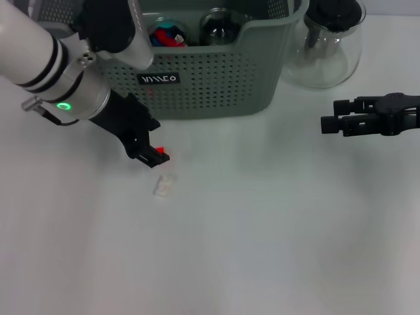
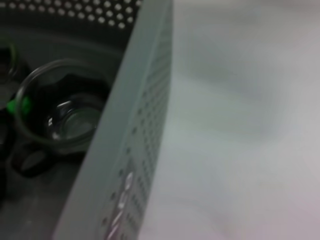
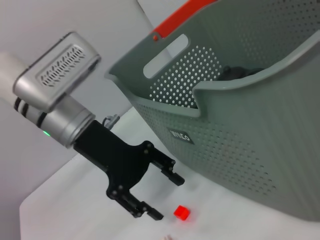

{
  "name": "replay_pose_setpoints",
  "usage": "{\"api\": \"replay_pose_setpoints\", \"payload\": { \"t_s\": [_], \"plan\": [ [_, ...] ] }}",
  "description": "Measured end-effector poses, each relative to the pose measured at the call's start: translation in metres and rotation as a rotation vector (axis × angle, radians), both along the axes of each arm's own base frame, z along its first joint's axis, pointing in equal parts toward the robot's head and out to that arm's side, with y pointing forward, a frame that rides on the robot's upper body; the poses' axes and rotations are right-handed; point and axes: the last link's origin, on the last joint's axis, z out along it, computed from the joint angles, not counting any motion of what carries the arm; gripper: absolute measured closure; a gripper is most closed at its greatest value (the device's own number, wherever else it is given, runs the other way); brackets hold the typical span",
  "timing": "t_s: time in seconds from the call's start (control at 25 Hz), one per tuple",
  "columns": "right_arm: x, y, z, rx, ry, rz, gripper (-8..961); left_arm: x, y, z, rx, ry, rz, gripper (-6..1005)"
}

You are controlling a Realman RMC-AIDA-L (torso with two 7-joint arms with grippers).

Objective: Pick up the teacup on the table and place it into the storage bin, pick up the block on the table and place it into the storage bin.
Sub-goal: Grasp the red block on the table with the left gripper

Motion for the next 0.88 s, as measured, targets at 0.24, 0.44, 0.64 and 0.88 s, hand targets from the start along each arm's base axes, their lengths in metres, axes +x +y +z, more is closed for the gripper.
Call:
{"api": "replay_pose_setpoints", "payload": {
  "t_s": [0.24, 0.44, 0.64, 0.88],
  "plan": [
    [0.0, 0.001, 0.0, 0.004, -0.001, -0.003, 11, -0.006, 0.003, -0.007, 0.018, 0.019, 0.005, 305],
    [0.001, 0.001, 0.0, 0.007, -0.001, -0.005, 11, -0.006, 0.002, -0.013, 0.005, 0.031, -0.004, 360],
    [0.0, 0.001, 0.001, 0.008, -0.001, -0.005, 12, -0.008, 0.0, -0.021, 0.004, 0.059, -0.025, 519],
    [0.0, 0.001, 0.001, 0.009, 0.0, -0.007, 12, -0.009, 0.001, -0.024, 0.01, 0.062, -0.026, 521]
  ]
}}
